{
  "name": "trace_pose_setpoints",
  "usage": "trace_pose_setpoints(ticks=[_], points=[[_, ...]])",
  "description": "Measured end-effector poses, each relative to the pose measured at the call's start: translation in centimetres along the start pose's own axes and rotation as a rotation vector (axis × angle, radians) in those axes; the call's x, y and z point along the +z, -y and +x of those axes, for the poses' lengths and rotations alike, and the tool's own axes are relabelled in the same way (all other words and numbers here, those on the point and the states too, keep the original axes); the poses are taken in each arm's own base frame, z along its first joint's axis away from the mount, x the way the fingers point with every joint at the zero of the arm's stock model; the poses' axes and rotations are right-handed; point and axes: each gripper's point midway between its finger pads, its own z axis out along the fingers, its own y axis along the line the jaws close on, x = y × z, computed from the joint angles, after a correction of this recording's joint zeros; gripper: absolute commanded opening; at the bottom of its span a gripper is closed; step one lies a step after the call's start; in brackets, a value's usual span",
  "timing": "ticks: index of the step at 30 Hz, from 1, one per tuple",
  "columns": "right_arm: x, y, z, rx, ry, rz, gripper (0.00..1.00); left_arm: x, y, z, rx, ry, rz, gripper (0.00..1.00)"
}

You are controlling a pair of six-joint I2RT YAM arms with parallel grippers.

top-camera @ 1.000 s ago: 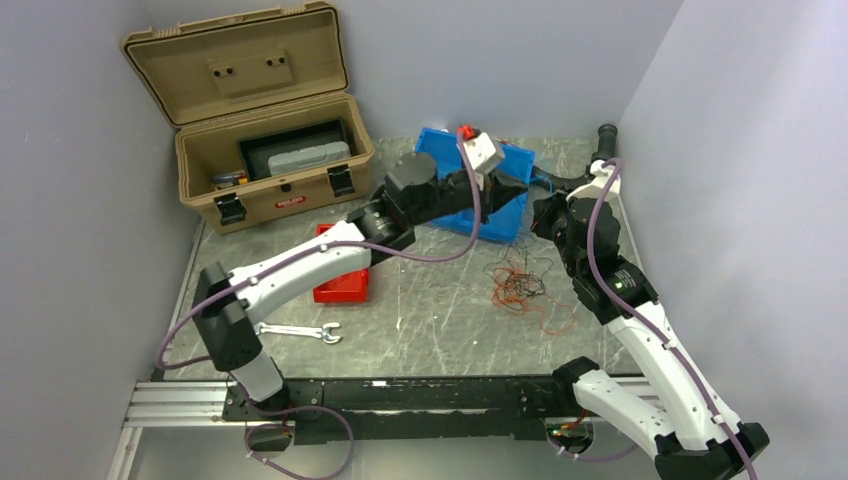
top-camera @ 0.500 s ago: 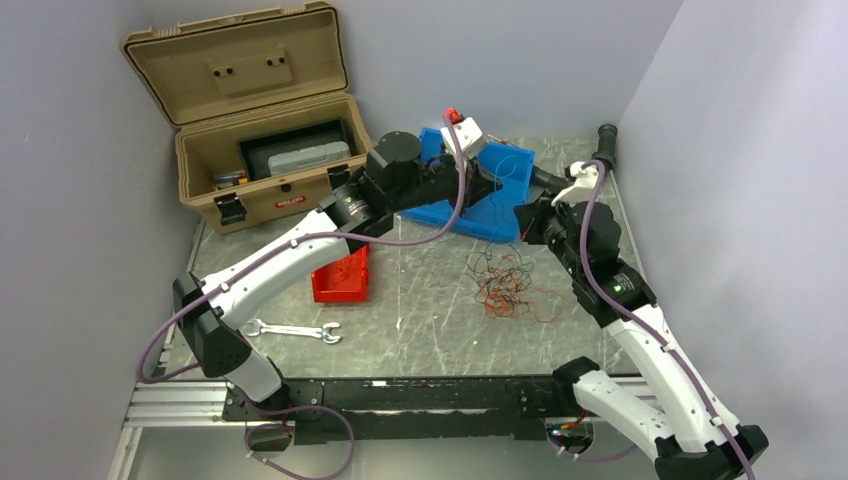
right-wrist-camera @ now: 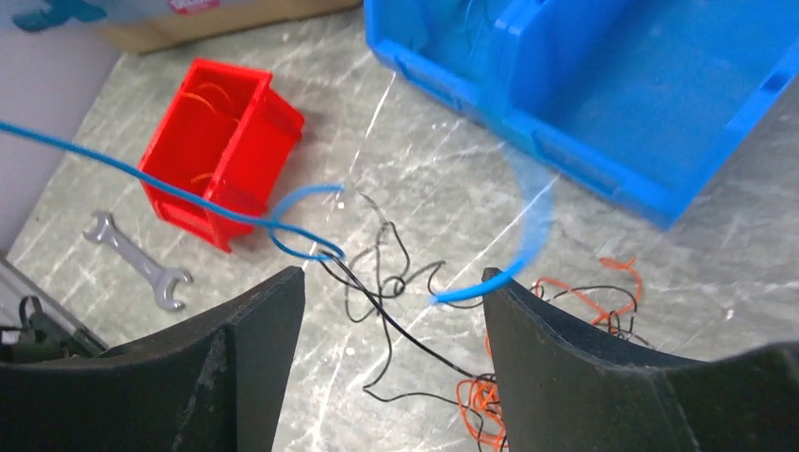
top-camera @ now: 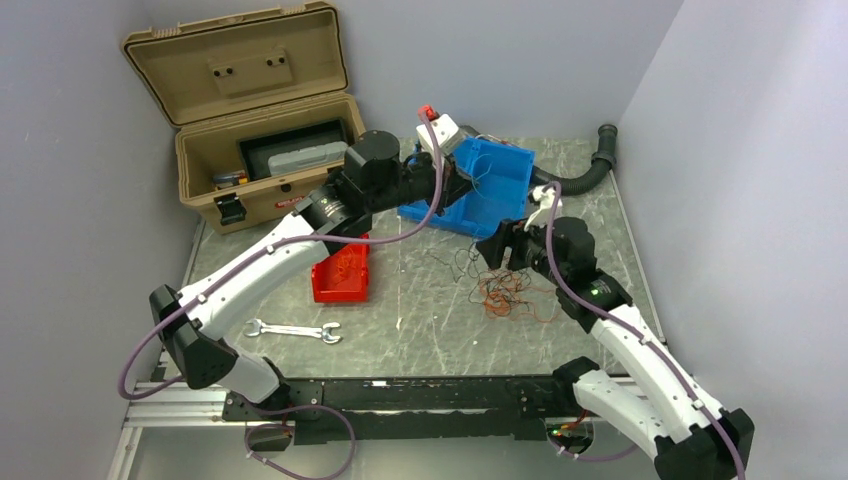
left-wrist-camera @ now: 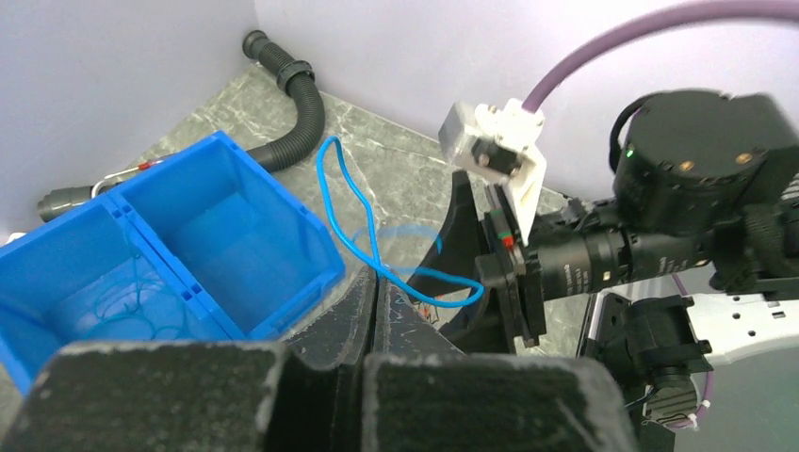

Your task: Untangle the cables

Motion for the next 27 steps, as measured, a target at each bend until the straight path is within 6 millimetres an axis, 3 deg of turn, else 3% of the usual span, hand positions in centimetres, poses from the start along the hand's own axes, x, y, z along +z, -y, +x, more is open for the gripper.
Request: trace_pose_setpoints(ticks=[2, 4, 6, 9, 15, 18, 23, 25, 27], points=[[0.4, 0.1, 1.6, -0.001, -0.029, -0.02, 0.69, -0.4, -0.2, -0.3, 0.001, 0.003, -0.01, 0.0], [0.6, 0.2, 2.8, -0.001, -0.046, -0.036, 0.58, -0.7, -0.3, -0.3, 0.0, 0.001, -0.019, 0.0], [0.8, 0.2, 3.4, -0.005, -0.054, -0.046, 0.4, -0.8, -0.5, -0.3, 0.0, -0.001, -0.028, 0.0], [1.3, 0.0, 3.4, -0.009, -0.05, -0.065, 0.0, -0.8, -0.6, -0.3, 0.003, -0.001, -0.031, 0.0], [2.1, 1.1, 3.8, 0.026, -0.06, -0.005, 0.0, -1.4, -2.1, 0.1, 0.016, -0.038, -0.11, 0.0], [2.1, 3.0, 4.4, 0.076, -0.072, 0.11, 0.0, -2.5, -4.7, -0.3, 0.003, -0.047, -0.21, 0.0], [1.5, 7.8, 7.2, 0.218, -0.145, 0.368, 0.0, -7.6, -11.8, -2.0, -0.064, 0.008, -0.447, 0.0], [0.8, 9.8, 8.5, 0.281, -0.166, 0.469, 0.0, -9.9, -13.7, -2.5, -0.079, 0.037, -0.528, 0.0], [-0.1, 11.5, 9.7, 0.342, -0.178, 0.557, 0.0, -11.3, -14.3, -3.2, -0.086, 0.063, -0.566, 0.0]])
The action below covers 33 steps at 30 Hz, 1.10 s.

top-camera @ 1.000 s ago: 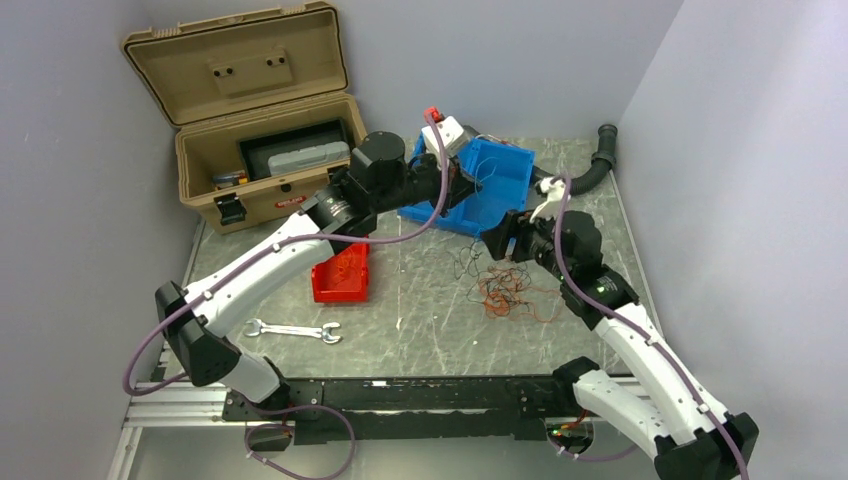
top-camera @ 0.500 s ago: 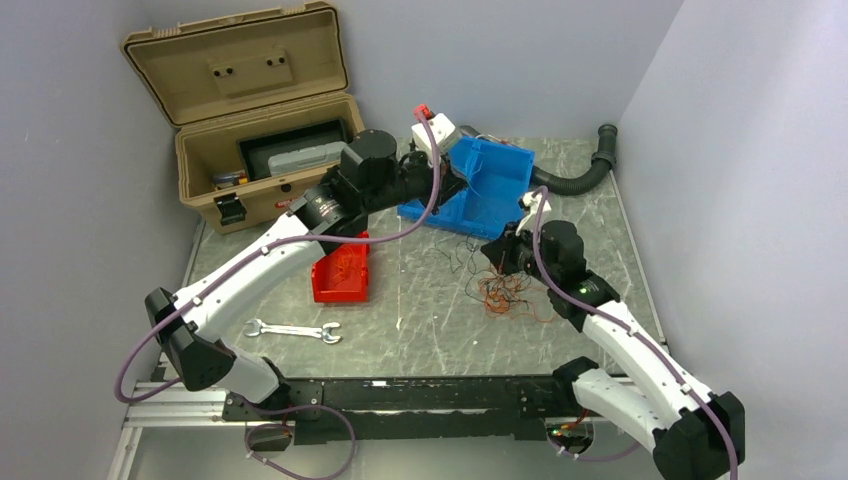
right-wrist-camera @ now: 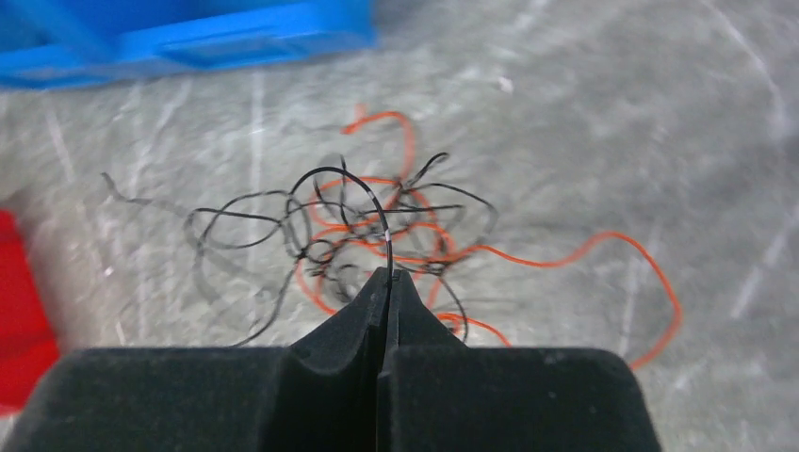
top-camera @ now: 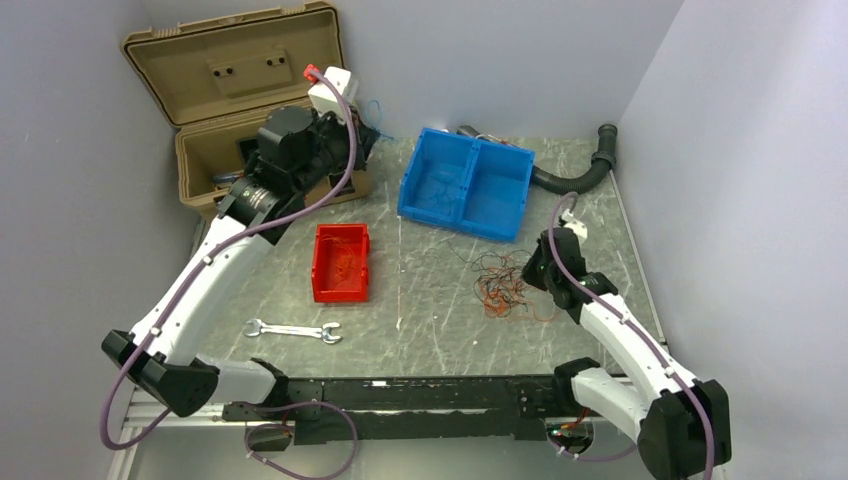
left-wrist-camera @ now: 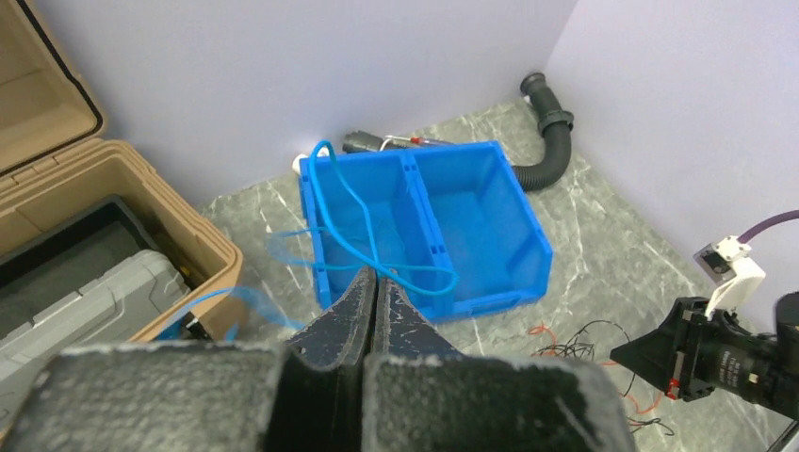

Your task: Untangle the cables

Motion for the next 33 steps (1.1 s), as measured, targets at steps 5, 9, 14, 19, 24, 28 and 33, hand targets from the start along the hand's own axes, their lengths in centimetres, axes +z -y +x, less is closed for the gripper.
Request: trace_pose_setpoints(ticks=[5, 9, 14, 19, 24, 28, 33], points=[[0.0, 3.0, 0.5, 0.098, -0.002, 0.104, 0.0, -0.5, 0.4, -0.9, -0.006, 0.026, 0.018, 0.0], [-0.4, 2.8, 0.1, 0.103, 0.016, 0.09, 0.0, 1.2, 0.6, 0.3, -0.009, -0.006, 0.041, 0.0], [-1.0, 2.5, -0.4, 0.097, 0.037, 0.066, 0.0, 4.3, 0.4, 3.0, -0.013, -0.08, 0.048, 0.0], [-1.9, 2.0, -1.3, 0.092, 0.08, 0.031, 0.0, 6.7, 0.2, 5.4, -0.029, -0.136, 0.06, 0.0], [-2.3, 1.8, -1.8, 0.084, 0.099, 0.018, 0.0, 9.9, 0.3, 6.5, -0.046, -0.156, 0.083, 0.0], [-2.4, 1.9, -1.8, 0.08, 0.097, 0.02, 0.0, 12.8, 0.2, 8.8, -0.063, -0.197, 0.097, 0.0], [-2.5, 1.8, -2.0, 0.073, 0.1, 0.019, 0.0, 16.6, -0.4, 12.7, -0.088, -0.266, 0.1, 0.03]])
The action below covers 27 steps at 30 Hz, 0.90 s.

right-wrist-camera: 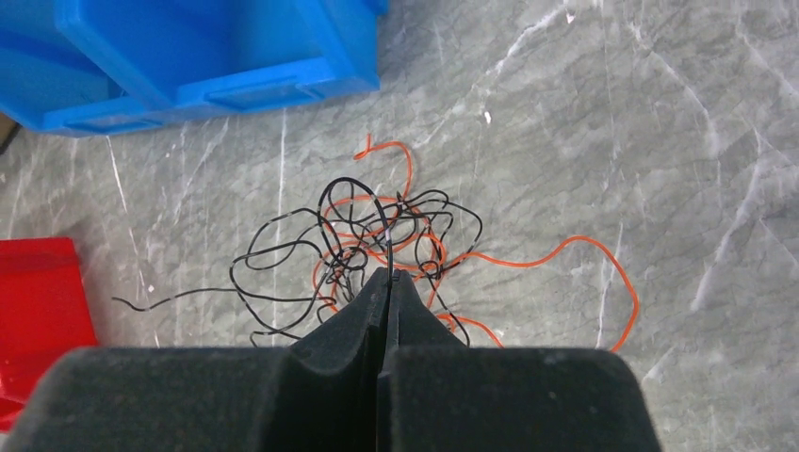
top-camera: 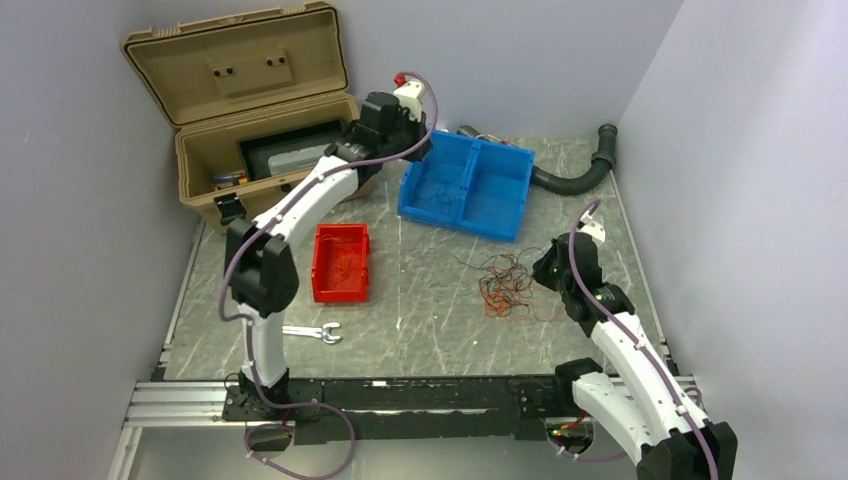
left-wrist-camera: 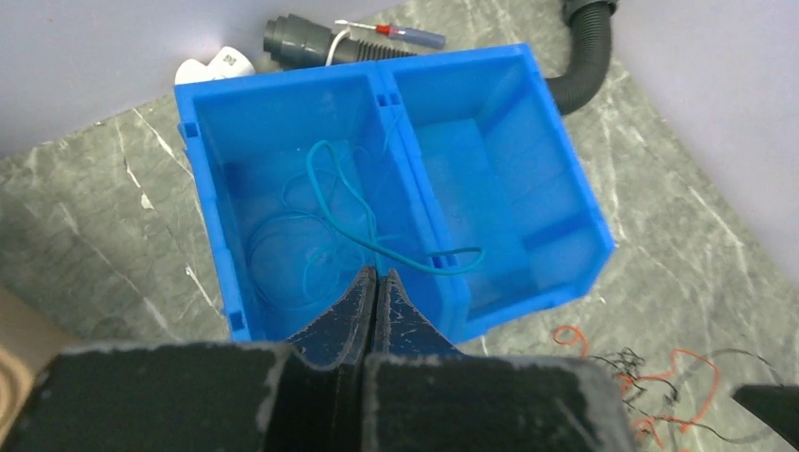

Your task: Untangle the cables

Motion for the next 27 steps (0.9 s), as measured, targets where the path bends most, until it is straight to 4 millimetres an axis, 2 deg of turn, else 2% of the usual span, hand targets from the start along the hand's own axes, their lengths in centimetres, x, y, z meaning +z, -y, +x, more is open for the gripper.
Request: trace_pose_setpoints(ticks=[1, 3, 4, 7, 9, 10, 14, 18, 22, 24, 27], points=[[0.0, -0.1, -0.1, -0.001, 0.003, -0.002, 0.0, 0.9, -0.3, 0.5, -0.002, -0.011, -0.001, 0.15], [-0.2, -0.3, -0.4, -0.006, 0.01, -0.009, 0.0, 2.7, -1.1, 1.7, -0.004, -0.043, -0.009, 0.47], [-0.3, -0.3, -0.5, -0.011, 0.012, -0.014, 0.0, 3.5, -1.4, 2.4, -0.006, -0.064, -0.01, 0.57], [-0.5, -1.0, -0.6, -0.04, 0.003, -0.052, 0.0, 5.0, -2.1, 4.3, -0.023, -0.126, -0.013, 0.8], [-0.8, -1.9, -0.4, -0.069, -0.017, -0.102, 0.0, 4.8, -2.1, 5.3, -0.029, -0.158, -0.011, 0.95], [-1.0, -2.5, -0.3, -0.087, -0.029, -0.136, 0.0, 4.5, -2.0, 5.5, -0.032, -0.166, -0.008, 0.99], [-2.1, -5.4, -0.4, -0.154, -0.071, -0.29, 0.0, 1.9, -1.2, 6.3, -0.041, -0.195, 0.008, 0.99], [-4.0, -9.0, -2.5, -0.207, -0.056, -0.44, 0.0, -2.7, 1.0, 4.0, -0.026, -0.148, 0.056, 0.99], [-6.8, -12.9, -6.4, -0.251, 0.015, -0.57, 0.0, -8.7, 5.5, 1.1, 0.033, -0.028, 0.169, 0.99], [-8.1, -14.5, -8.1, -0.263, 0.054, -0.622, 0.0, -11.8, 8.4, 0.9, 0.077, 0.035, 0.256, 0.95], [-9.8, -16.2, -10.0, -0.273, 0.095, -0.684, 0.0, -14.6, 12.0, 1.2, 0.133, 0.106, 0.383, 0.88]])
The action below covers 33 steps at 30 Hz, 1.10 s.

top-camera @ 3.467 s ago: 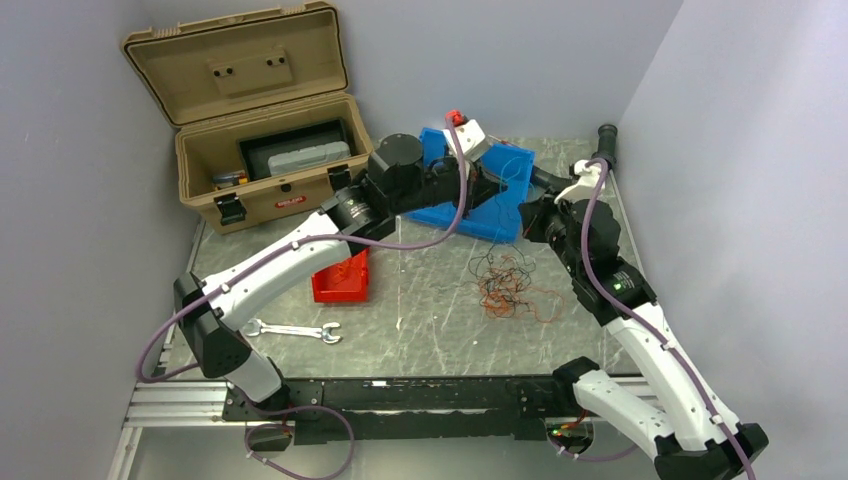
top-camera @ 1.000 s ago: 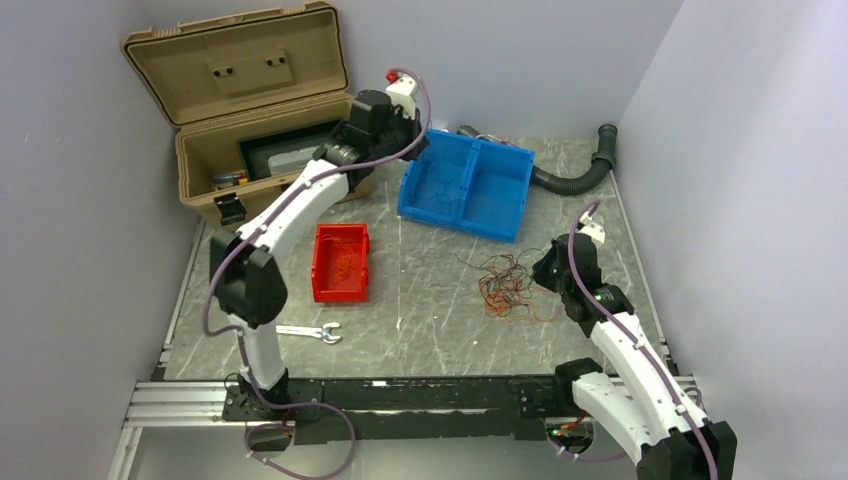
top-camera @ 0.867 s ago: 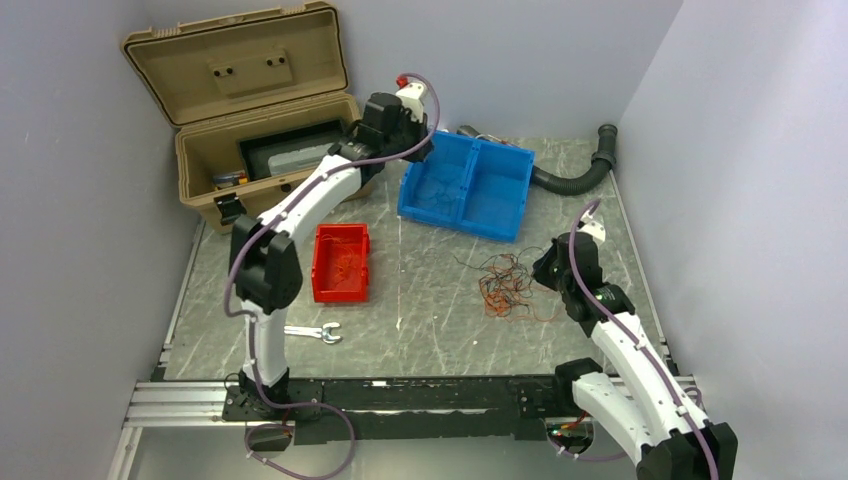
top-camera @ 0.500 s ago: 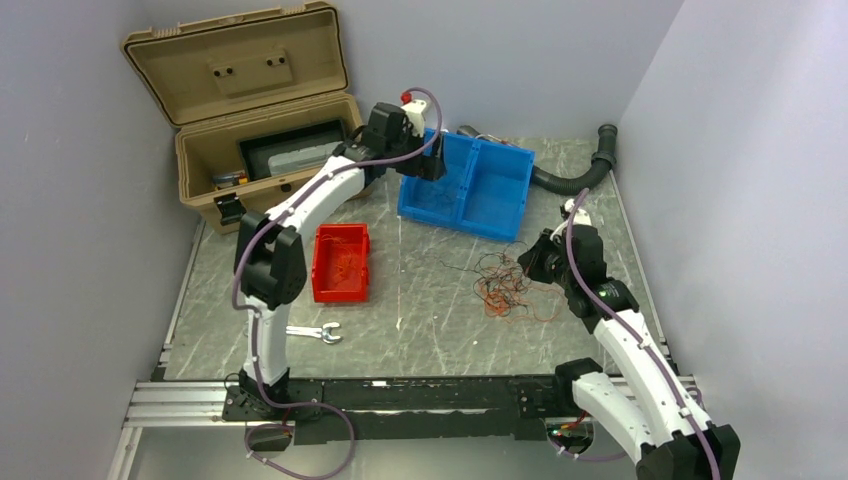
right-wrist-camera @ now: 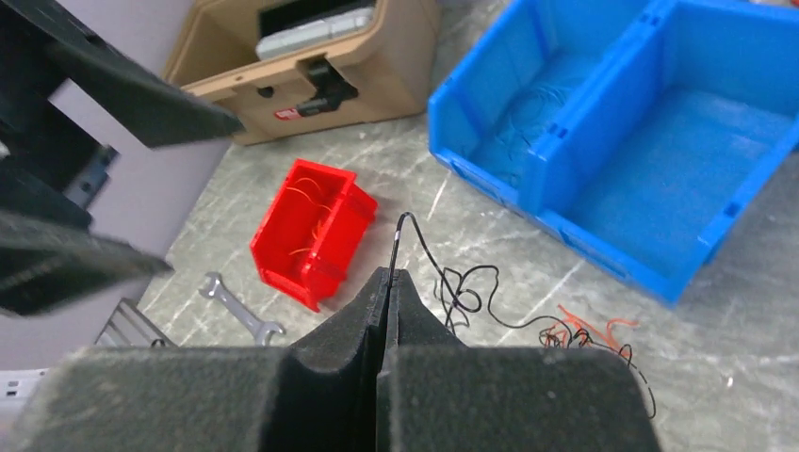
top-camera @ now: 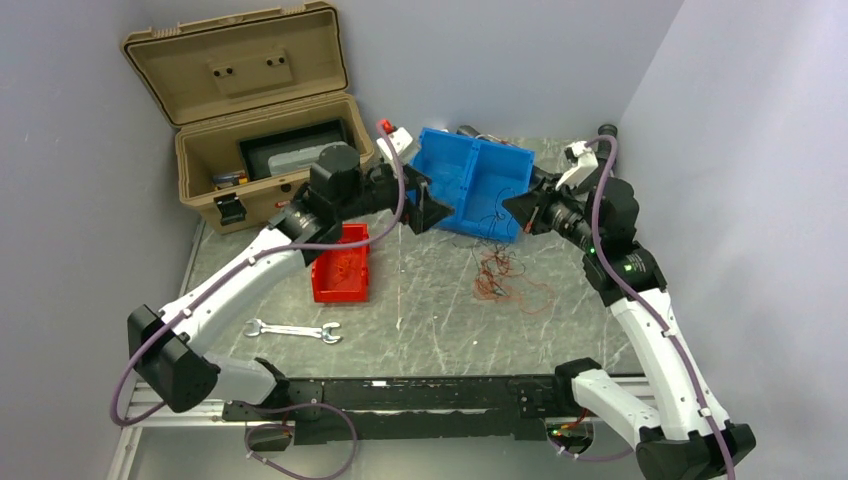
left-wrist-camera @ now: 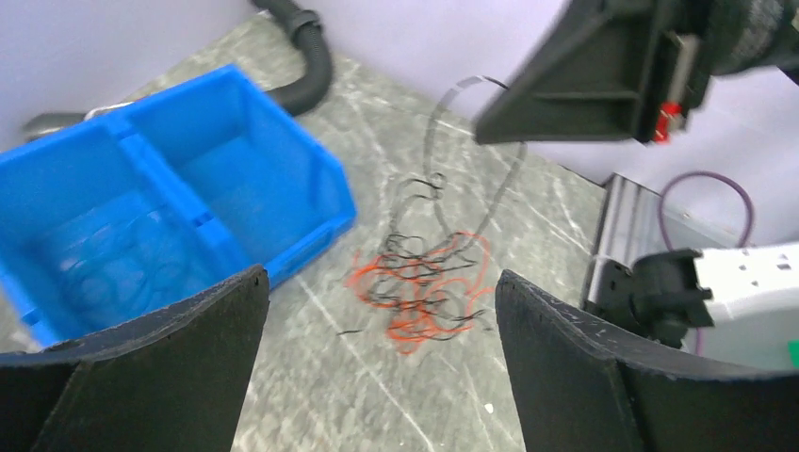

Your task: Untangle the cables

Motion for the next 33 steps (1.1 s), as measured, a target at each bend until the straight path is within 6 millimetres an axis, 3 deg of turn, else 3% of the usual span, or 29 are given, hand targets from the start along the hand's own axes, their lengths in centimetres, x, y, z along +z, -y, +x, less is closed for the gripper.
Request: trace_pose_setpoints(ticks=[4, 12, 21, 23, 24, 26, 30, 33], points=[[-0.2, -1.5, -1.4, -0.013, 0.015, -0.058, 0.0, 0.5, 2.8, 0.9, 0.05, 0.031, 0.11, 0.83], [-0.7, -4.0, -3.3, -0.029, 0.026, -0.152, 0.0, 3.4, 3.4, 4.2, 0.057, -0.027, 0.16, 0.75], [-0.9, -4.7, -3.3, -0.019, 0.02, -0.18, 0.0, 5.6, 4.2, 6.3, 0.051, -0.066, 0.196, 0.63], [-1.0, -4.7, -3.4, -0.013, 0.023, -0.177, 0.0, 6.3, 4.3, 6.9, 0.042, -0.078, 0.203, 0.54], [-1.0, -4.6, -3.5, -0.009, 0.028, -0.171, 0.0, 6.6, 4.2, 7.2, 0.034, -0.085, 0.205, 0.39], [-1.2, -4.4, -3.8, -0.006, 0.046, -0.147, 0.0, 7.3, 4.2, 8.3, 0.008, -0.11, 0.209, 0.02], [-1.9, -3.3, -4.4, 0.003, 0.089, -0.069, 0.0, 7.9, 3.8, 10.4, -0.033, -0.161, 0.206, 0.0], [-3.1, -0.6, -5.3, 0.044, 0.161, 0.114, 0.0, 7.5, 3.0, 11.5, -0.043, -0.182, 0.159, 0.0]])
